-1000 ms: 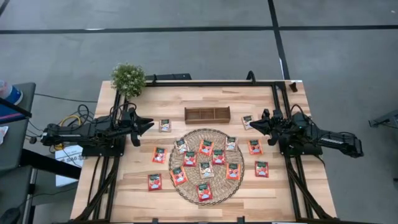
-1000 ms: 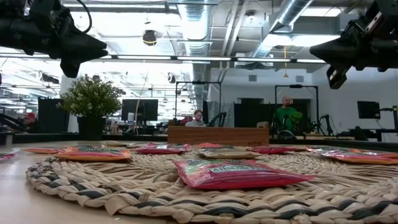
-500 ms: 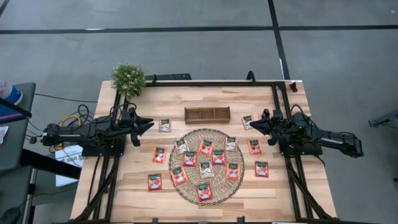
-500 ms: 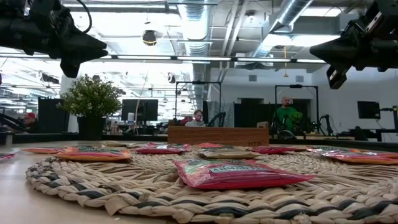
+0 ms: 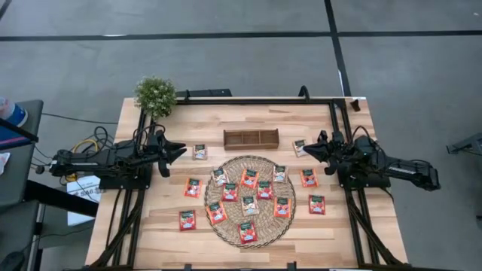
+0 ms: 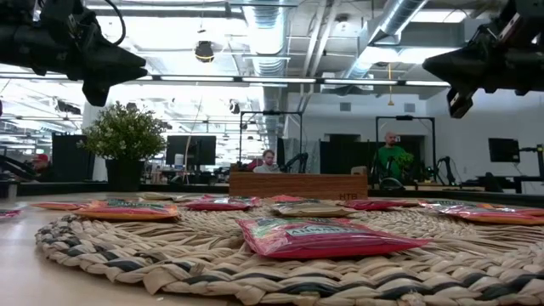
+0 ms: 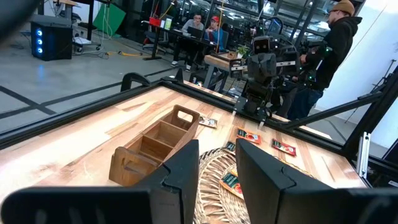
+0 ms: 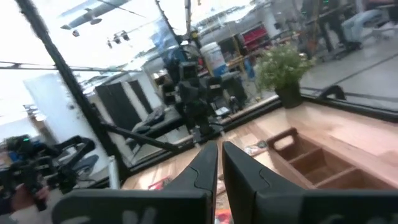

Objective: Pick & Place Tea
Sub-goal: Put the gold tea bag into the wooden organizer

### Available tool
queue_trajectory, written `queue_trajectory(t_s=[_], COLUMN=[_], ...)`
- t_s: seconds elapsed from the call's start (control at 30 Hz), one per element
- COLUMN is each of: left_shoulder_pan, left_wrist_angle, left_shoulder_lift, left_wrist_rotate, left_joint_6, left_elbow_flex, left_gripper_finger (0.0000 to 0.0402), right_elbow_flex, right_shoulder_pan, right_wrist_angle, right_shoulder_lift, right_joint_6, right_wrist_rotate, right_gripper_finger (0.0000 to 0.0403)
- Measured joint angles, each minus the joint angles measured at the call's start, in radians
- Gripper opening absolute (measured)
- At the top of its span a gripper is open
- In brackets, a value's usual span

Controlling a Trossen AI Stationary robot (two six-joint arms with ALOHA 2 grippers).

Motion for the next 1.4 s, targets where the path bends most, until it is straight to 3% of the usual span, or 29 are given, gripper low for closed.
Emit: queue_trajectory(t_s=[0.17, 0.3, 0.5, 0.7, 0.9, 1.13, 1.4], left_shoulder_pan=[0.0, 0.0, 0.0, 0.0, 0.0, 0.0, 0.0], left_wrist_angle=[0.0, 0.0, 0.0, 0.0, 0.0, 0.0, 0.0], left_shoulder_lift=[0.0, 0.0, 0.0, 0.0, 0.0, 0.0, 0.0], left_wrist_rotate=[0.0, 0.0, 0.0, 0.0, 0.0, 0.0, 0.0], left_joint_6=[0.0, 0.0, 0.0, 0.0, -0.001, -0.002, -0.004], left_elbow_flex=[0.0, 0.0, 0.0, 0.0, 0.0, 0.0, 0.0], left_gripper_finger=[0.0097, 0.0097, 0.0097, 0.0097, 0.0097, 0.0097, 0.0097], right_elbow_flex=[0.082, 0.226, 0.52, 0.775, 0.883, 0.89, 0.89], right_shoulder_pan=[0.0, 0.0, 0.0, 0.0, -0.001, -0.072, -0.248], right_wrist_angle=[0.038, -0.07, -0.453, -0.92, -1.092, -1.163, -1.109], right_shoulder_lift=[0.006, 0.052, 0.251, 0.534, 0.756, 0.963, 1.072], right_joint_6=[-0.026, -0.129, -0.325, -0.337, -0.389, -0.571, -0.735], right_wrist_rotate=[0.01, 0.056, 0.253, 0.461, 0.462, 0.458, 0.308], right_gripper_finger=[0.0011, 0.0003, 0.0001, 0.0, 0.0, 0.0001, 0.0031])
